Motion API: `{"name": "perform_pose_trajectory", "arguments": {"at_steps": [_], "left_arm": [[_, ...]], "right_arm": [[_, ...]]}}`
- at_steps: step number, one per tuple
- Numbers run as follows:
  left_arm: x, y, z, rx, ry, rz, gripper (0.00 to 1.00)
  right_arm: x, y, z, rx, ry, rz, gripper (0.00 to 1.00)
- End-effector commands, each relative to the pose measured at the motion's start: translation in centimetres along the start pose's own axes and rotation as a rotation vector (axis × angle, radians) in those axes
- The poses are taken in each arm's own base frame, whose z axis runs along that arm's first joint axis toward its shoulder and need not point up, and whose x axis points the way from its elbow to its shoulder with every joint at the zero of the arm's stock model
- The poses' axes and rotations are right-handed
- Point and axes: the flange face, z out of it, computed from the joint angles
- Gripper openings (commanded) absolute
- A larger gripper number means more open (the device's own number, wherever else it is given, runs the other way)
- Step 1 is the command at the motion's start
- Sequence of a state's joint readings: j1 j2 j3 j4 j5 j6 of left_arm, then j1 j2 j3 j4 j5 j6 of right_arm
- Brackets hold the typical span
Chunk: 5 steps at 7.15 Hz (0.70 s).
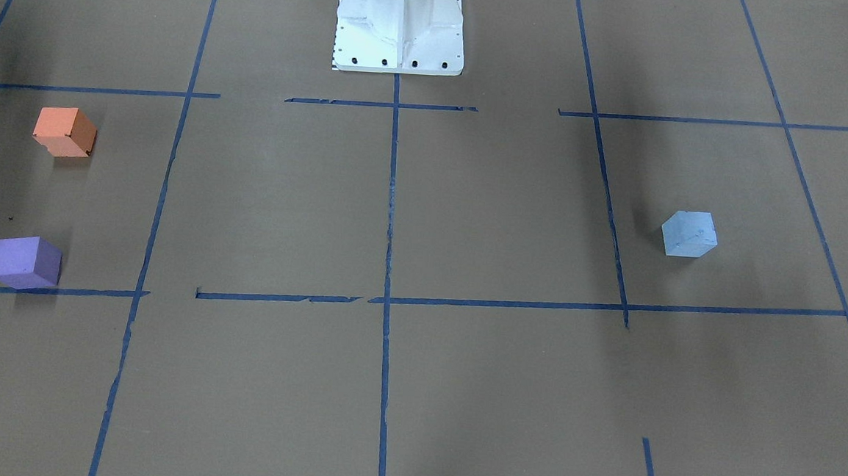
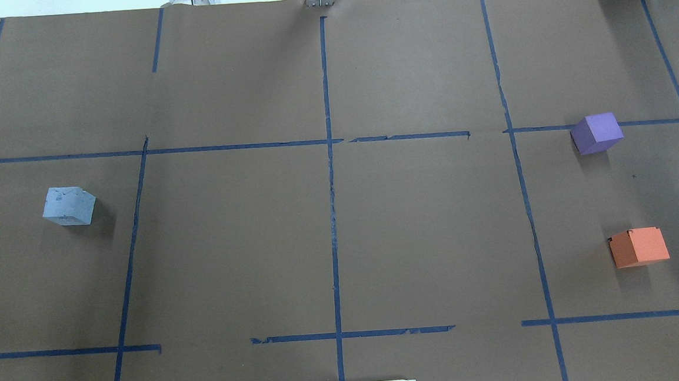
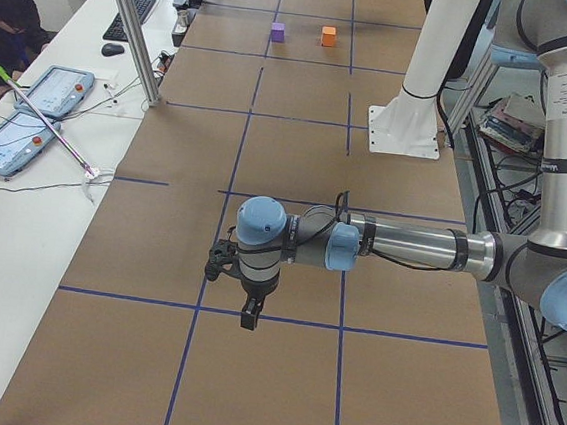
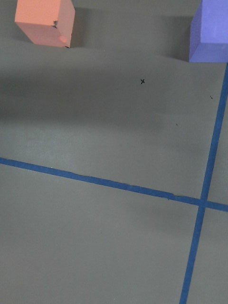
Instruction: Place blue block between orange and purple blocks
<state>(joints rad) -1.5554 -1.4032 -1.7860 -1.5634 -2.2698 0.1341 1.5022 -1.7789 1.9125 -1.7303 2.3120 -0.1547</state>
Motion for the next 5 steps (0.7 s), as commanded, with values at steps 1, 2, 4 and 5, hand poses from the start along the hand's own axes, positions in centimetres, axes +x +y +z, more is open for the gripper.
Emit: {"name": "perform_pose_trajectory", "arguments": {"at_steps": [1, 2, 4, 5], "left_arm": [[0.6, -0.2, -0.8, 0.016, 0.000, 0.013, 1.00], [1.0, -0.2, -1.2, 0.023, -0.004, 0.024, 1.00], [2.7, -2.5, -2.1, 0.080, -0.011, 0.092, 1.00], [3.7, -5.3, -3.6, 0.185, -0.026, 0.179, 1.00]], "right_arm": [[0.0, 0.0, 0.0, 0.000, 0.000, 0.001, 1.00], [0.0, -0.1, 0.0, 0.001, 0.000, 0.000, 1.00], [-0.1, -0.3, -0.2, 0.004, 0.002, 0.005, 1.00], [-0.2, -0.5, -0.3, 0.007, 0.004, 0.002, 1.00]]}}
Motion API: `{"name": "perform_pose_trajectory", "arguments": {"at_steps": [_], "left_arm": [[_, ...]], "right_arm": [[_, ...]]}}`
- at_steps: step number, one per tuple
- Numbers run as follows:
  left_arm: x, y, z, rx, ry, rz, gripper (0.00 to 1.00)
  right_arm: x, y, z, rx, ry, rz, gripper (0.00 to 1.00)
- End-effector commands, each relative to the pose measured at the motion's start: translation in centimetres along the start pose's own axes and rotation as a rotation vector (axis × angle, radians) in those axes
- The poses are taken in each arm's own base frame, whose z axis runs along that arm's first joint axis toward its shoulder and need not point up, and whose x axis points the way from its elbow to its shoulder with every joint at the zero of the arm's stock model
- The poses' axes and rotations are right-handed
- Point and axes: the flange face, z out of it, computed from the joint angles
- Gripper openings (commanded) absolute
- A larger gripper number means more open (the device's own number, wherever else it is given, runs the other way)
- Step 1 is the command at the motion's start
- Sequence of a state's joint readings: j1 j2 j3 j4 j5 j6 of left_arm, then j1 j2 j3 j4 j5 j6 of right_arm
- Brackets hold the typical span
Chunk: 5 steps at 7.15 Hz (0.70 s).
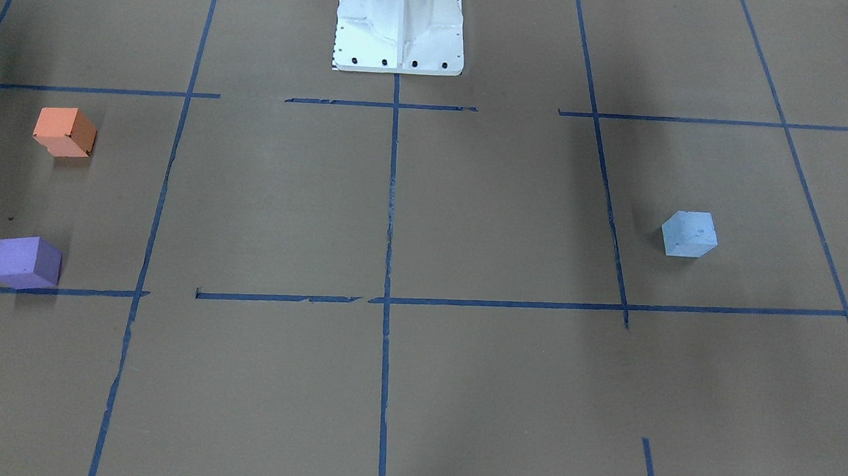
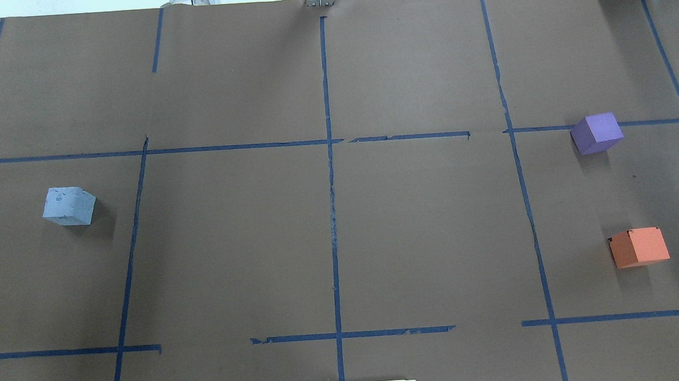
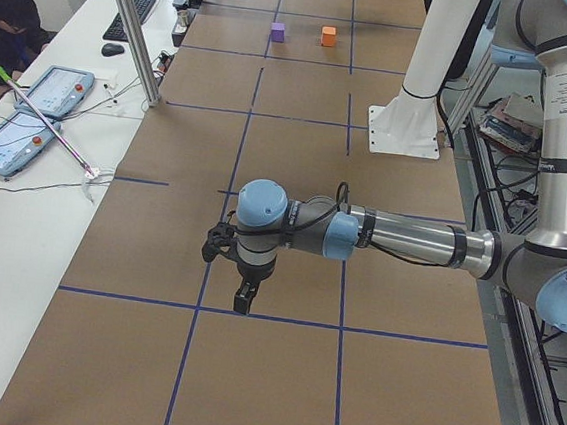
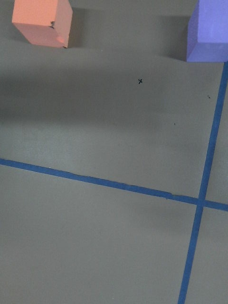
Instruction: Place blue block between orange and purple blocks
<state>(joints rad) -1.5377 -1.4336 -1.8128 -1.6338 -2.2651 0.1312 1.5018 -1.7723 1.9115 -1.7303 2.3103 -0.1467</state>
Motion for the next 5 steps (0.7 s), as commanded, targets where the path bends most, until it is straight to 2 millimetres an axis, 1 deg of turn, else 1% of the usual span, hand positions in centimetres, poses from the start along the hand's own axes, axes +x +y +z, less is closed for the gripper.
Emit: {"name": "perform_pose_trajectory", "arguments": {"at_steps": [1, 2, 3, 4, 5], "left_arm": [[3.1, -6.2, -0.6, 0.116, 0.008, 0.100, 1.00], [6.4, -7.9, 0.2, 0.111, 0.039, -0.022, 1.00], [11.8, -9.0, 3.0, 0.096, 0.083, -0.010, 1.00], [16.5, -8.8, 6.8, 0.048, 0.127, -0.003, 1.00], [19.2, -8.7, 7.8, 0.016, 0.143, -0.132, 1.00]], "right_arm": [[-0.2, -0.3, -0.3, 0.006, 0.003, -0.004, 1.00], [-0.2, -0.3, -0.3, 0.007, 0.003, -0.006, 1.00], [-0.3, -0.3, -0.4, 0.008, 0.003, -0.007, 1.00], [-0.3, -0.3, -0.4, 0.009, 0.003, -0.008, 1.00], [-0.4, -0.4, -0.5, 0.010, 0.003, -0.009, 1.00]]}}
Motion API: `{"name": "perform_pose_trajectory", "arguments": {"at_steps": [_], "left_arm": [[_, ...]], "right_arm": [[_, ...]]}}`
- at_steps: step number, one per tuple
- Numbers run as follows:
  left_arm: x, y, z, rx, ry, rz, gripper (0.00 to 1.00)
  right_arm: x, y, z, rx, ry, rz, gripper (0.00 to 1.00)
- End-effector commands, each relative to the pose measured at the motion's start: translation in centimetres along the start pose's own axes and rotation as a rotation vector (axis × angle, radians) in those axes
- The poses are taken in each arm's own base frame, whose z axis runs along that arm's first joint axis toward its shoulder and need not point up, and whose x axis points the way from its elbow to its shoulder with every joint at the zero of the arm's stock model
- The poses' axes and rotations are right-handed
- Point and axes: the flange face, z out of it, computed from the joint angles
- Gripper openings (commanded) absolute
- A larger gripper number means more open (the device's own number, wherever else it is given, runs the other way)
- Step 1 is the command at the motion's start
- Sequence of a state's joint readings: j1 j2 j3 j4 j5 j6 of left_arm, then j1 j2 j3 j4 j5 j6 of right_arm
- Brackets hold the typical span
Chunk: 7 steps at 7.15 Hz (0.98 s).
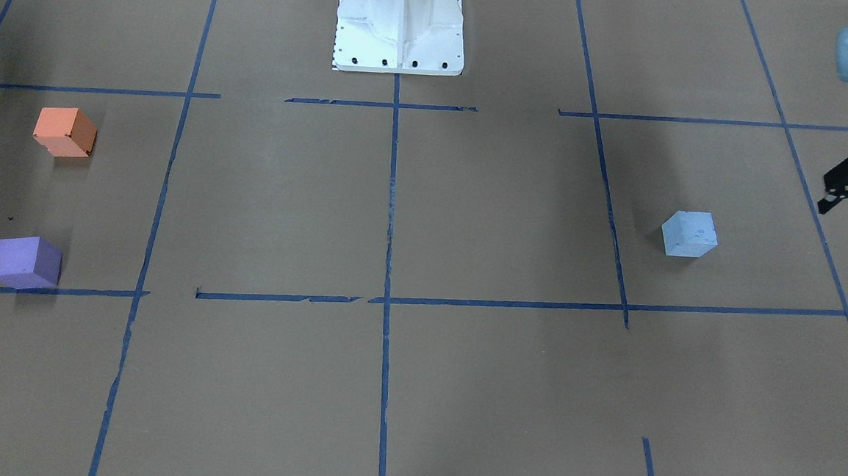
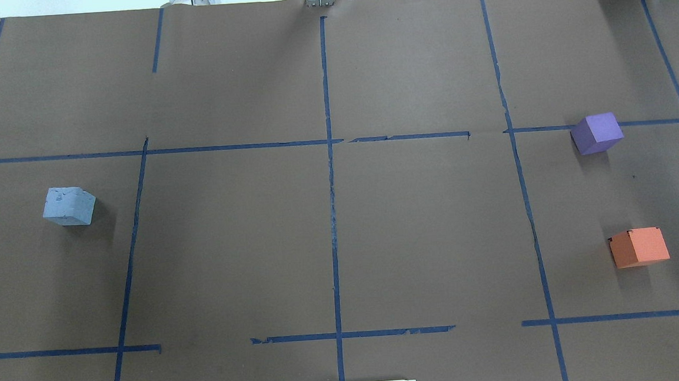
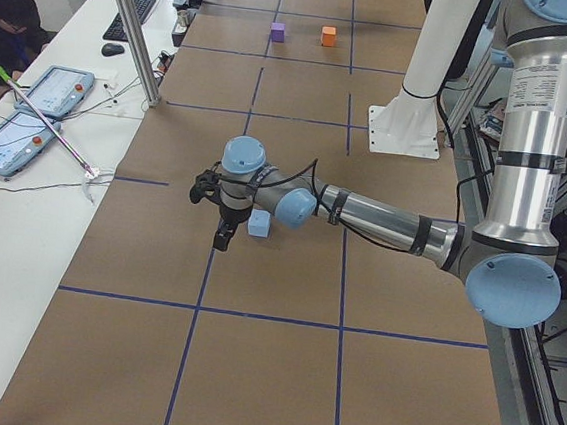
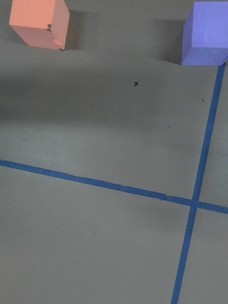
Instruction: Place blue block between orange and purple blocks
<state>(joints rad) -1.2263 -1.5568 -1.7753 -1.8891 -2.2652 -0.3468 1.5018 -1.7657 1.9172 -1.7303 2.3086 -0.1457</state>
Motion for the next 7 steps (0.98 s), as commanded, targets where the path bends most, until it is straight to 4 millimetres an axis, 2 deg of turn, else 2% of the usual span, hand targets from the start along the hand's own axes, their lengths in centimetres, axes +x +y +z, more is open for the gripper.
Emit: {"name": "perform_pose_trajectory", "arguments": {"at_steps": [1, 2, 3, 4, 6, 7], "left_arm": [[6.9, 0.6, 4.3, -0.058, 0.052, -0.179, 1.00], [8.8, 1.0, 5.8, -0.067, 0.051, -0.213, 1.00], [10.2, 1.6, 8.0, -0.061, 0.001, -0.217, 1.00], [10.7, 2.0, 9.5, -0.064, -0.016, -0.211, 1.00], [11.8, 0.9, 10.0, -0.061, -0.009, -0.202, 1.00], [12.5, 0.1, 11.3, -0.072, -0.010, -0.195, 1.00]], "right_arm": [[-0.1, 0.0, -0.1, 0.003, 0.000, -0.002, 1.00], [-0.1, 0.0, -0.1, 0.004, -0.001, -0.003, 1.00], [-0.2, 0.0, -0.2, 0.005, -0.001, -0.004, 1.00], [-0.3, 0.0, -0.3, 0.006, -0.001, -0.005, 1.00], [-0.4, -0.1, -0.4, 0.009, 0.000, -0.009, 1.00], [-0.4, -0.1, -0.4, 0.008, 0.000, -0.008, 1.00]]}}
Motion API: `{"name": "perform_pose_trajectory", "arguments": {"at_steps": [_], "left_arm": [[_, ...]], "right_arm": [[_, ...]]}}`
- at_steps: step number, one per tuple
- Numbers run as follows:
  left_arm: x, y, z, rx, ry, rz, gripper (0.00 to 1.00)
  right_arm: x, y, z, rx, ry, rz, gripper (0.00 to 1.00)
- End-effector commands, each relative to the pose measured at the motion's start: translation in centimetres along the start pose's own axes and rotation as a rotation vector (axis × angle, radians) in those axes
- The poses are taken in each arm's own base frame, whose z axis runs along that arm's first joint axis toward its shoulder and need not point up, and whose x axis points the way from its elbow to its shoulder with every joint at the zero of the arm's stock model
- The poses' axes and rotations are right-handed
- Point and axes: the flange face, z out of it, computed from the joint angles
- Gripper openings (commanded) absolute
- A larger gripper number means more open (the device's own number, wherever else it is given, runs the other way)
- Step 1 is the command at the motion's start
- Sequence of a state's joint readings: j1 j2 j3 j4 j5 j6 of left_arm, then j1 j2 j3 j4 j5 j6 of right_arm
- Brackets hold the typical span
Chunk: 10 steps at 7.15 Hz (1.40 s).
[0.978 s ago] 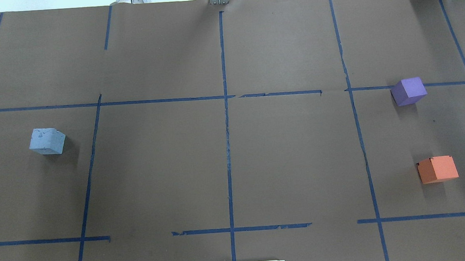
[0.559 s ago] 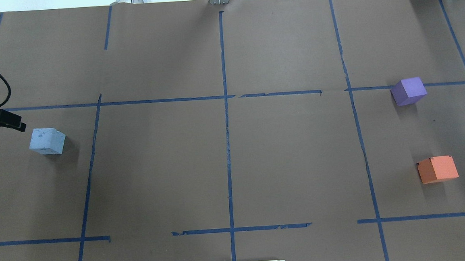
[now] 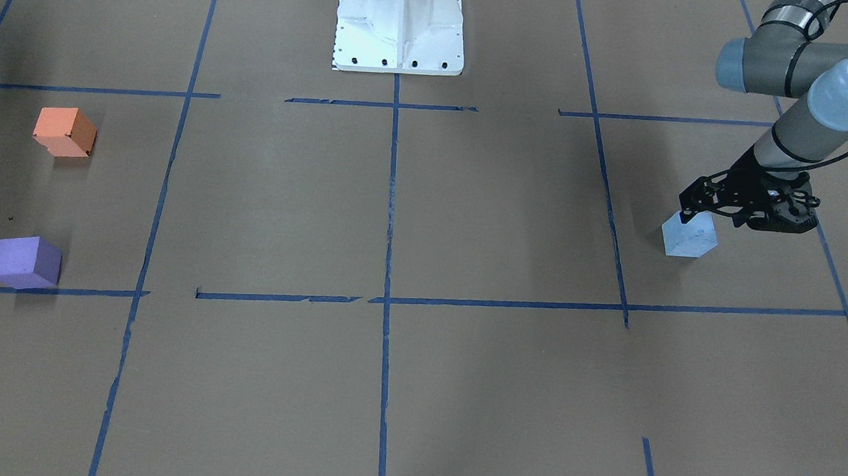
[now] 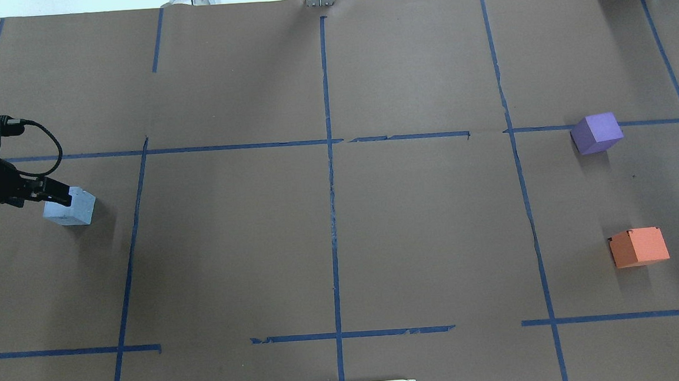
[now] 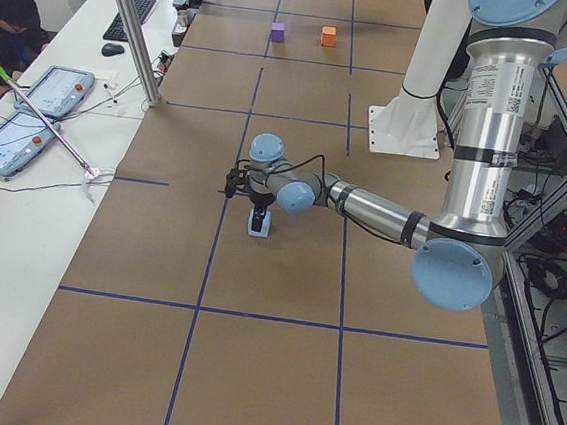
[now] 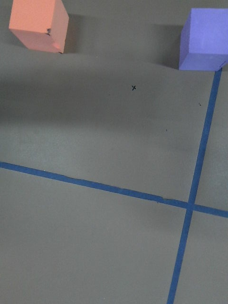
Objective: Place blue block between orange and purple blocks
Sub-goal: 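Lower the left gripper onto the light blue cube and grasp it, then carry the light blue cube with the left gripper to the table center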
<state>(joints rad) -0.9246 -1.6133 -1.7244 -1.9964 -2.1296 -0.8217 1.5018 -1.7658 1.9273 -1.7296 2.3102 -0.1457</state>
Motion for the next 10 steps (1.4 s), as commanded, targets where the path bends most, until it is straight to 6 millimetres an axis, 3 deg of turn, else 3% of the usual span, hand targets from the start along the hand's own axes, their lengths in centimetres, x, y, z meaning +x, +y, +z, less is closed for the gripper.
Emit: {"name": "perform_pose_trajectory", "arguments": {"at_steps": [1, 3, 4, 5, 6, 7, 9, 10], "left_arm": [[0.7, -0.6, 3.2, -0.022, -0.034, 0.014, 1.00], [0.5, -0.4, 4.1, -0.026, -0.053, 0.020, 1.00], [0.8, -0.2, 4.3, -0.030, -0.052, 0.014, 0.75], [0.9, -0.2, 4.2, -0.031, -0.051, 0.019, 0.27], [2.0, -0.3, 3.3, -0.028, -0.031, 0.028, 0.23], [4.9, -1.3, 1.4, -0.023, -0.025, 0.030, 0.22], [16.2, -6.1, -4.9, -0.027, -0.050, -0.001, 0.22], [22.2, -6.3, -6.4, -0.044, -0.042, -0.032, 0.22]], "right_arm": [[0.0, 0.0, 0.0, 0.001, 0.000, -0.001, 1.00], [0.0, 0.0, 0.0, -0.001, 0.000, 0.001, 1.00], [0.0, 0.0, 0.0, 0.000, 0.000, 0.000, 1.00], [0.0, 0.1, 0.0, -0.001, 0.000, 0.001, 1.00], [0.1, 0.1, 0.1, -0.002, 0.000, 0.002, 1.00], [0.1, 0.1, 0.1, -0.002, 0.000, 0.003, 1.00], [0.0, 0.1, 0.1, -0.002, -0.002, 0.005, 1.00], [0.0, 0.1, 0.1, -0.002, -0.002, 0.006, 1.00]]}}
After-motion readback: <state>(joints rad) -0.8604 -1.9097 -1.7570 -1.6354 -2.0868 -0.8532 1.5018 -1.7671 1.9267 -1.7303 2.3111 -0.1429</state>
